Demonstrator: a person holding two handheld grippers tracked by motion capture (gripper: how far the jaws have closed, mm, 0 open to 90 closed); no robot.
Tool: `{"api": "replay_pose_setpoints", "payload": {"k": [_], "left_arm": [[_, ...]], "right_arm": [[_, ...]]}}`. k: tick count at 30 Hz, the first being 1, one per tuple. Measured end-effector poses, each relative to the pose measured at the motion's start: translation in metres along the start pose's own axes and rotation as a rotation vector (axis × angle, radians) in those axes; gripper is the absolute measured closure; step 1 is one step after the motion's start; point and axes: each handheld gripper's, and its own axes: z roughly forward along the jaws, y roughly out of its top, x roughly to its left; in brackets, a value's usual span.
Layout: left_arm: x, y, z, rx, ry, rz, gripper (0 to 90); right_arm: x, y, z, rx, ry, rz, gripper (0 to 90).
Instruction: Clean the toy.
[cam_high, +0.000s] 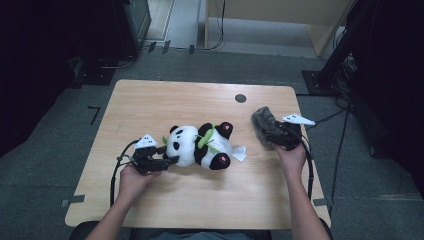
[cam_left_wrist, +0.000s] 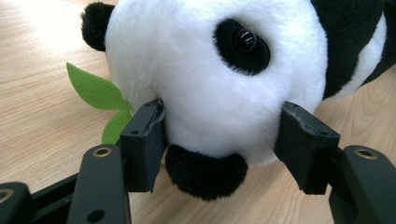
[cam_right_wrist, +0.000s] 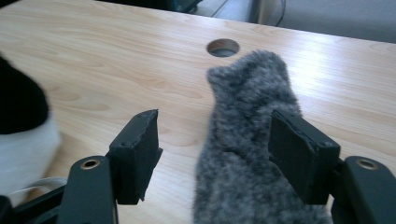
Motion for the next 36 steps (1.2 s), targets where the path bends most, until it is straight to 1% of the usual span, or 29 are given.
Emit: {"api": "replay_pose_setpoints", "payload": {"k": [3, 7, 10, 12, 16, 20, 23, 27, 29, 33, 36], "left_arm": [[0.000, 0.000, 0.000, 0.000, 0.000, 0.000, 36.1], [0.000, 0.000, 0.000, -0.004, -0.011, -0.001, 33.6], [0.000, 0.000, 0.000, -0.007, -0.015, 0.001, 31.8], [0.000, 0.001, 0.001, -0.008, -0.019, 0.000, 30.1], [0.000, 0.002, 0.001, -0.011, -0.031, -0.013, 25.9], [0.000, 0.002, 0.001, -0.021, -0.049, -0.025, 20.7], [-0.001, 0.003, 0.001, -0.036, -0.051, -0.014, 17.6], [-0.003, 0.005, 0.001, -0.034, -0.041, 0.007, 14.3], [-0.003, 0.006, 0.002, -0.037, -0.042, 0.010, 13.5], [-0.003, 0.006, 0.001, -0.046, -0.047, 0.004, 13.4], [-0.001, 0.006, 0.002, -0.044, -0.056, -0.002, 13.1]], "right_arm": [[0.008, 0.001, -0.006, -0.018, 0.014, -0.008, 32.8], [0.020, 0.001, -0.010, -0.021, 0.048, -0.009, 31.5], [0.030, 0.001, -0.014, -0.023, 0.067, -0.035, 30.4], [0.036, 0.001, -0.017, -0.027, 0.078, -0.043, 28.9], [0.048, 0.000, -0.022, -0.027, 0.105, -0.057, 25.0], [0.058, -0.002, -0.026, -0.011, 0.137, -0.067, 22.0], [0.067, -0.004, -0.030, -0.003, 0.166, -0.067, 20.4], [0.078, -0.006, -0.035, -0.003, 0.188, -0.093, 18.7], [0.083, -0.007, -0.037, -0.002, 0.212, -0.099, 18.8], [0.093, -0.010, -0.041, -0.014, 0.251, -0.102, 19.5], [0.100, -0.011, -0.045, -0.026, 0.279, -0.119, 20.1]]}}
